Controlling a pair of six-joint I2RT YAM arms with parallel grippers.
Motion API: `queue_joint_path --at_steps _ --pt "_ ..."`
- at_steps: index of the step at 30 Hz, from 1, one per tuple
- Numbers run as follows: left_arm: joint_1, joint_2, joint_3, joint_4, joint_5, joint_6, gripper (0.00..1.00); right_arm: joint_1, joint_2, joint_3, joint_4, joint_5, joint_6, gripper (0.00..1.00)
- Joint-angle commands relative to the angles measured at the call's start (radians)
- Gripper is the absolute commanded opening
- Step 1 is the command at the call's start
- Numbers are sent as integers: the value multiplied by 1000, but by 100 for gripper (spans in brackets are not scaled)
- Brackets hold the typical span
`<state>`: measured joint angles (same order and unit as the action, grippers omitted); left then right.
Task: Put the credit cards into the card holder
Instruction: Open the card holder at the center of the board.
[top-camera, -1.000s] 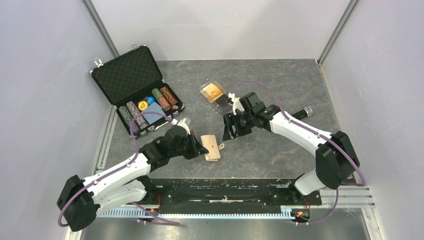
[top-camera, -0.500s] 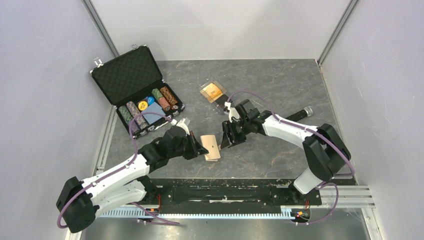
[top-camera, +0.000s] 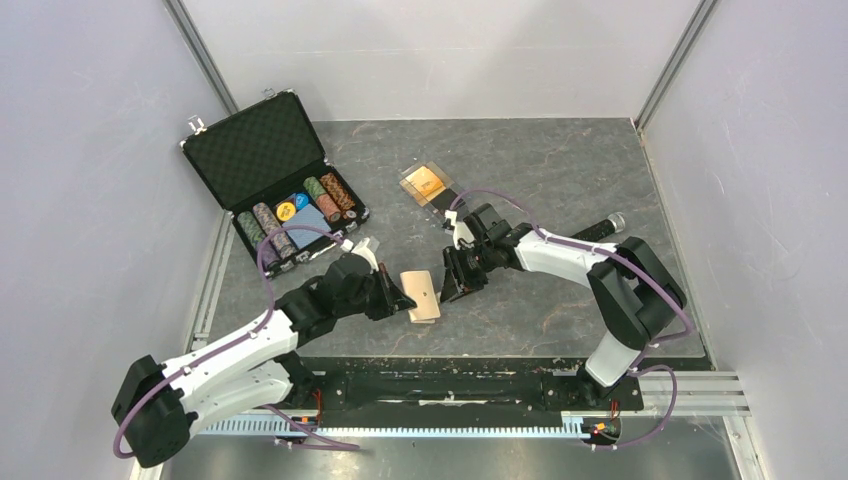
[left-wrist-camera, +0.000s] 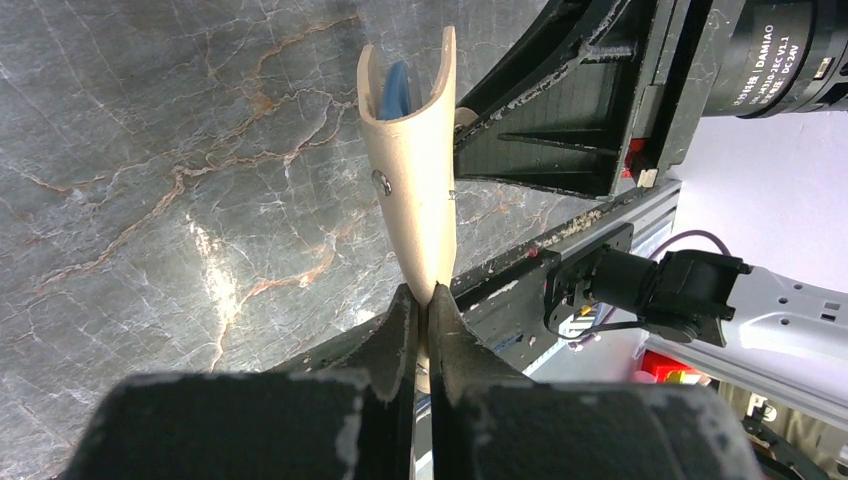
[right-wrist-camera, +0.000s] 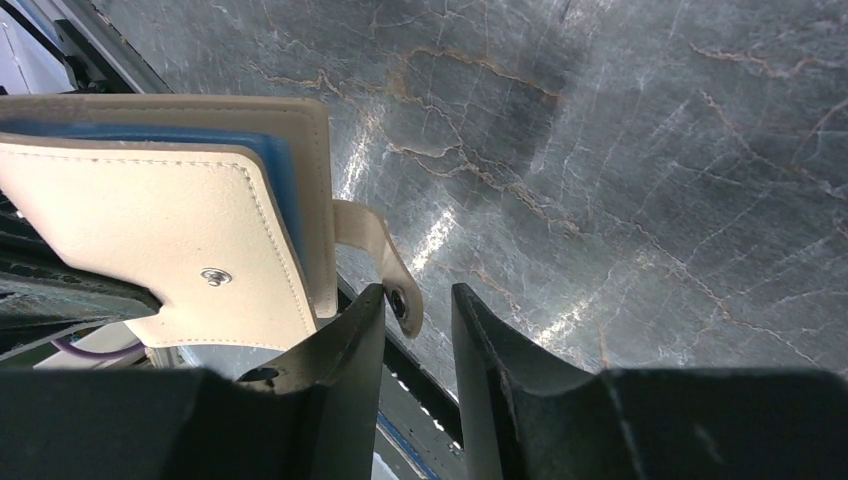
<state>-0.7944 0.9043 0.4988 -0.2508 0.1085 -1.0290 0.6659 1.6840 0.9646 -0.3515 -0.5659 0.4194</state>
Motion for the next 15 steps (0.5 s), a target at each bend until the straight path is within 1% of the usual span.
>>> queue_joint_path --at_steps 1,5,8,12,15 --pt "-6 -29 -11 48 12 -52 2 7 7 34 41 -39 13 34" --pt "-6 -30 -16 48 13 -54 2 11 1 34 58 -75 22 38" --pt "-6 -31 -19 48 16 -55 2 11 -7 29 70 -79 31 43" --pt "-6 -36 -19 48 15 -55 2 11 2 25 74 -66 40 42" --pt "-6 -41 -21 48 15 -55 2 11 13 20 86 -56 54 37"
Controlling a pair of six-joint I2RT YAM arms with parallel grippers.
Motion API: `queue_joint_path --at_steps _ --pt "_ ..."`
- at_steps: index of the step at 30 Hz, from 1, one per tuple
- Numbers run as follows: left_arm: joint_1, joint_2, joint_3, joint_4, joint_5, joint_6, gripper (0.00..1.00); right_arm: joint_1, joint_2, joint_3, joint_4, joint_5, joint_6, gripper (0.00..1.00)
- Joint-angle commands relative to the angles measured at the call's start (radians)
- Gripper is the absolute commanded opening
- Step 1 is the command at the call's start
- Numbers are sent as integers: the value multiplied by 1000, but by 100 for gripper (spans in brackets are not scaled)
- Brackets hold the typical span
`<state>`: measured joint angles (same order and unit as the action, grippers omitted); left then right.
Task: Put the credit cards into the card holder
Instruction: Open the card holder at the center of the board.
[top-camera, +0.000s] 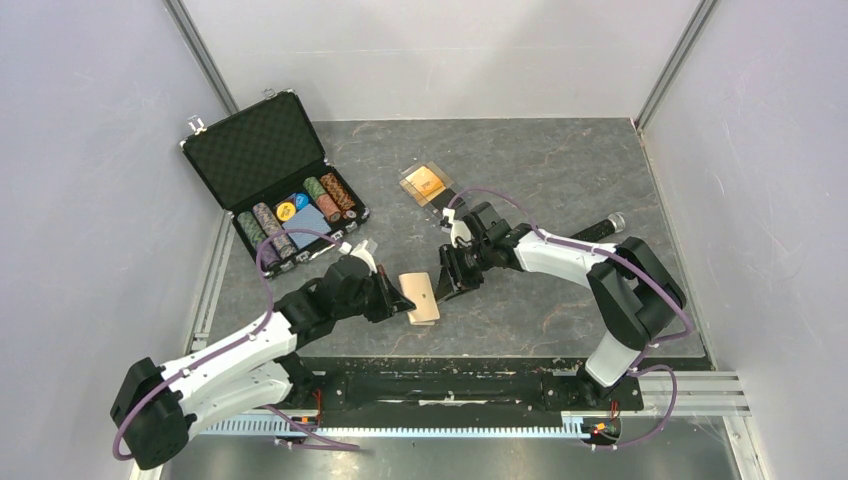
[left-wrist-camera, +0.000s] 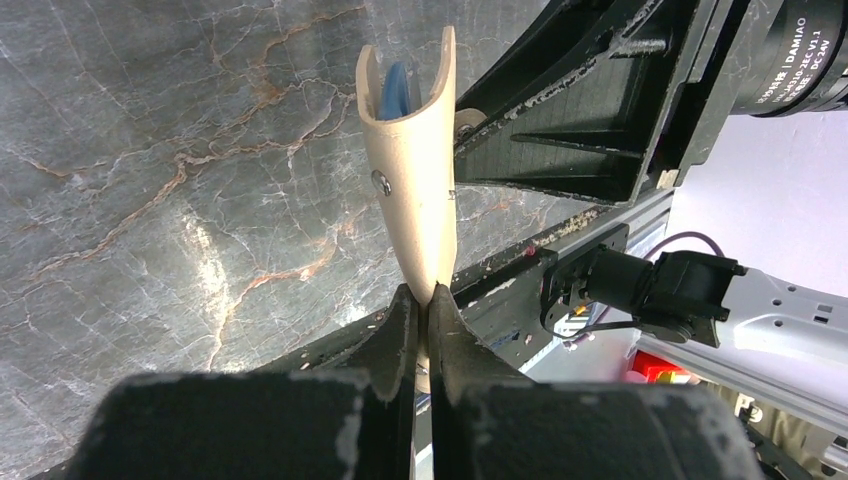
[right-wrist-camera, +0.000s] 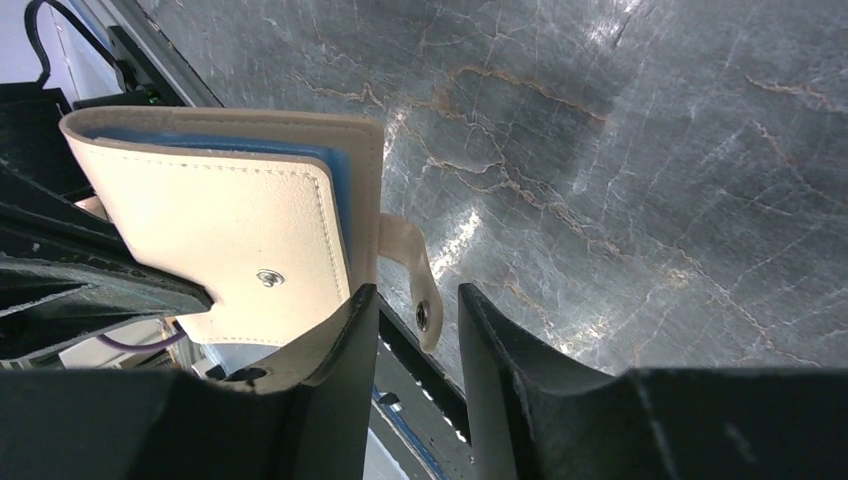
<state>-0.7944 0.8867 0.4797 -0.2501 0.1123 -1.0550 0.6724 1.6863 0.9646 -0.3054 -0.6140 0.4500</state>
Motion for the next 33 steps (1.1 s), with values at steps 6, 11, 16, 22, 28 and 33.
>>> queue_joint_path --at_steps 6,11,16,22,28,33 --pt "-7 -42 -12 48 8 -34 2 4 19 25 61 -25 37 9" --pt "-7 -66 -21 48 -6 -29 17 4 -25 58 32 -42 1 0" --pt "-7 -123 29 -88 -105 45 83 -6 -115 157 -65 -28 -100 0" --pt "-6 -197 134 -285 -268 203 100 -17 -162 348 -242 -23 -277 0" --pt "-6 -245 162 -280 -275 385 100 -18 -125 500 -440 -82 -464 0" --pt "-6 -293 172 -259 -260 569 100 -18 -136 530 -481 -121 -524 0"
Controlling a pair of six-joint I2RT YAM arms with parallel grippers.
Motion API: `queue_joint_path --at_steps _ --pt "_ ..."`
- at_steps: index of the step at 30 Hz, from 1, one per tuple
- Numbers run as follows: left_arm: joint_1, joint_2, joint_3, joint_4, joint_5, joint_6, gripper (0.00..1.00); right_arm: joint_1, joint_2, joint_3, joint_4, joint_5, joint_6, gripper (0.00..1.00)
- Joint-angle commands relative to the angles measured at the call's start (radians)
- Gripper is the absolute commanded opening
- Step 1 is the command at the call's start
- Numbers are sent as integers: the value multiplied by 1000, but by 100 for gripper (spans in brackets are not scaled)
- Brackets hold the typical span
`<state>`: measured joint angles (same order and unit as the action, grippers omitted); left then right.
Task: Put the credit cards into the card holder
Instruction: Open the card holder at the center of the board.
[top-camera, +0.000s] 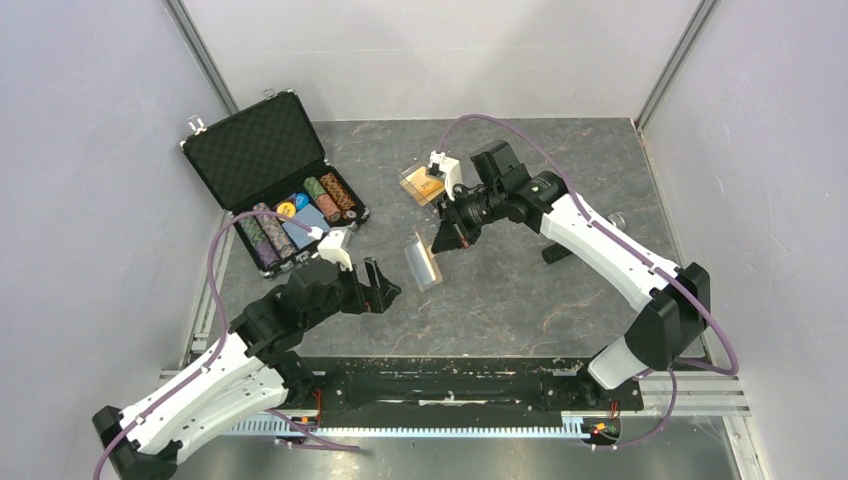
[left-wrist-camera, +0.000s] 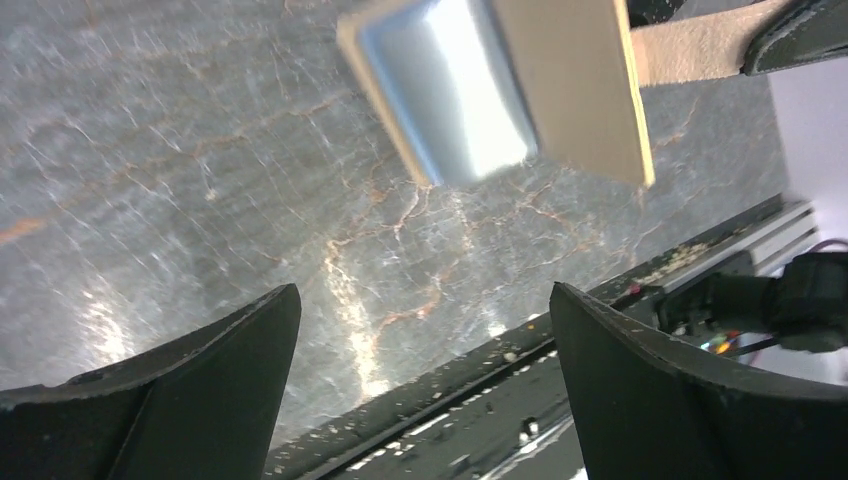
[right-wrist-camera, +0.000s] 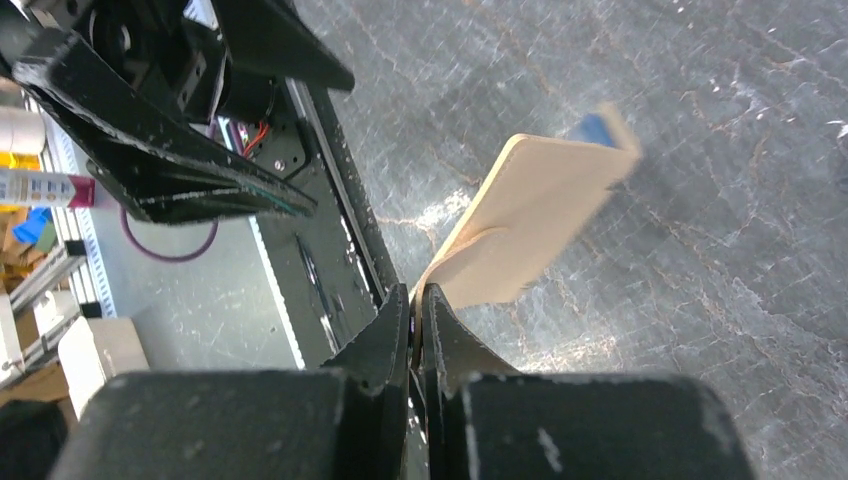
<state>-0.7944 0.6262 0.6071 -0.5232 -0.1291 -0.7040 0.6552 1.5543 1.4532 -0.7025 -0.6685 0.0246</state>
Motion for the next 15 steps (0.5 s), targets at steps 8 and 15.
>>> queue_joint_path --at_steps 8,15 --pt "-6 9 95 22 46 443 100 0 -41 1 7 -239 -58 0" --pt "-6 137 135 114 160 525 100 1 -58 -65 58 -306 -26 0"
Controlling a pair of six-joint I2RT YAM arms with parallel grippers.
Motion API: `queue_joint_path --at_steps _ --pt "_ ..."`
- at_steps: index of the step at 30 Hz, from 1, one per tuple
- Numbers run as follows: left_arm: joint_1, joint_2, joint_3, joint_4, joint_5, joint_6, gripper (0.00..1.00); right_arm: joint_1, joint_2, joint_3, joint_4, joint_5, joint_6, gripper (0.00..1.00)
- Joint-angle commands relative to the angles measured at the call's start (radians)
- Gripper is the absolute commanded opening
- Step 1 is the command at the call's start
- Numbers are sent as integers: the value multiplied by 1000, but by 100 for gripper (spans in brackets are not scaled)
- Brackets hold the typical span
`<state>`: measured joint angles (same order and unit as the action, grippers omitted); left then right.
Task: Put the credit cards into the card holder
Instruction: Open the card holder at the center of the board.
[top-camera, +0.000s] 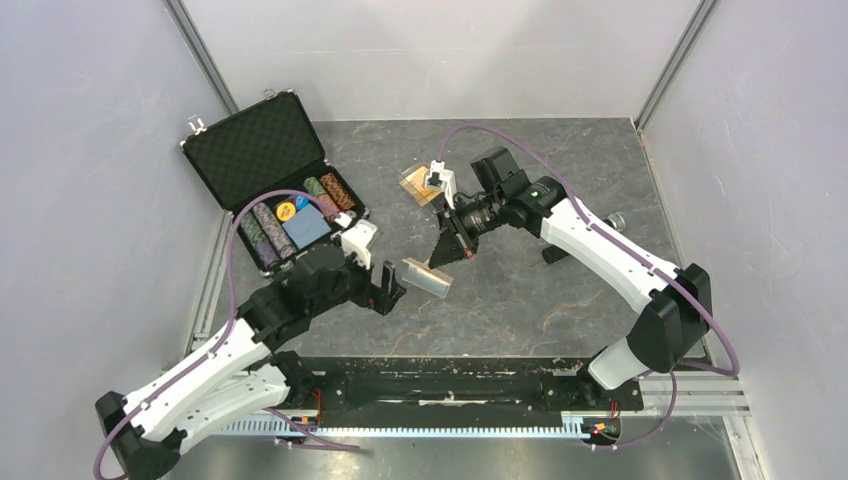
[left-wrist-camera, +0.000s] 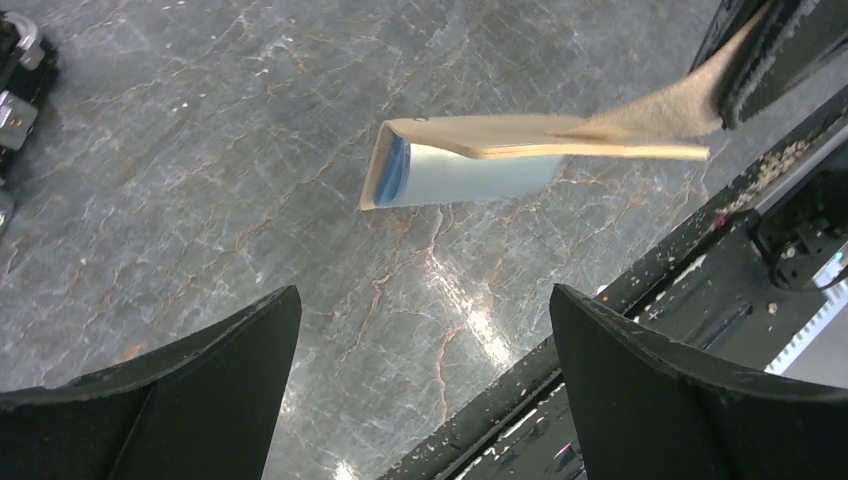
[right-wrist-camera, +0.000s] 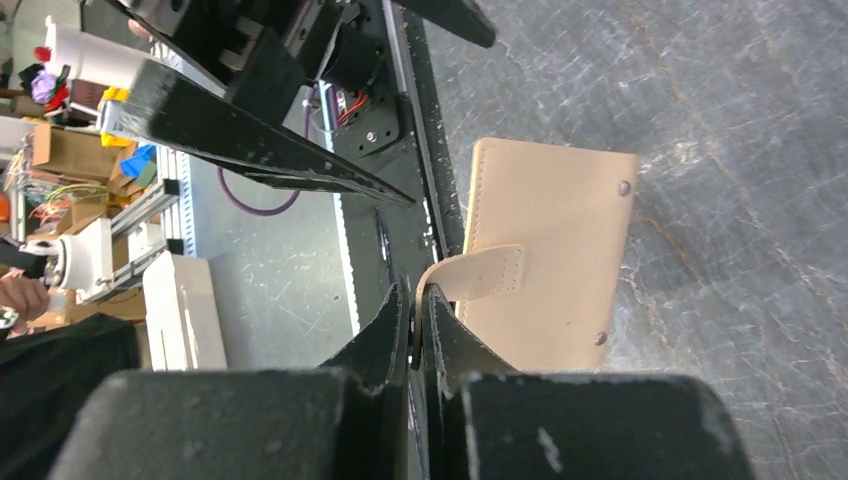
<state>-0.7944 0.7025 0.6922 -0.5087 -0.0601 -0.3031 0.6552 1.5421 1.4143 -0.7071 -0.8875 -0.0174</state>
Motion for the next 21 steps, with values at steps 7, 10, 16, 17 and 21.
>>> queue_joint_path --at_steps 7,10,16,17,21 --pt "-7 187 65 220 153 159 100 5 -52 -58 87 -122 16 0" --pt "-6 242 82 248 187 155 100 9 -48 -66 97 -136 46 0" --pt "-6 305 102 272 148 141 100 14 -35 -71 95 -152 42 0" --pt "-6 308 103 272 124 137 100 15 -34 -73 96 -153 40 0" --pt "-6 305 109 270 29 133 100 15 -30 -84 95 -158 36 0"
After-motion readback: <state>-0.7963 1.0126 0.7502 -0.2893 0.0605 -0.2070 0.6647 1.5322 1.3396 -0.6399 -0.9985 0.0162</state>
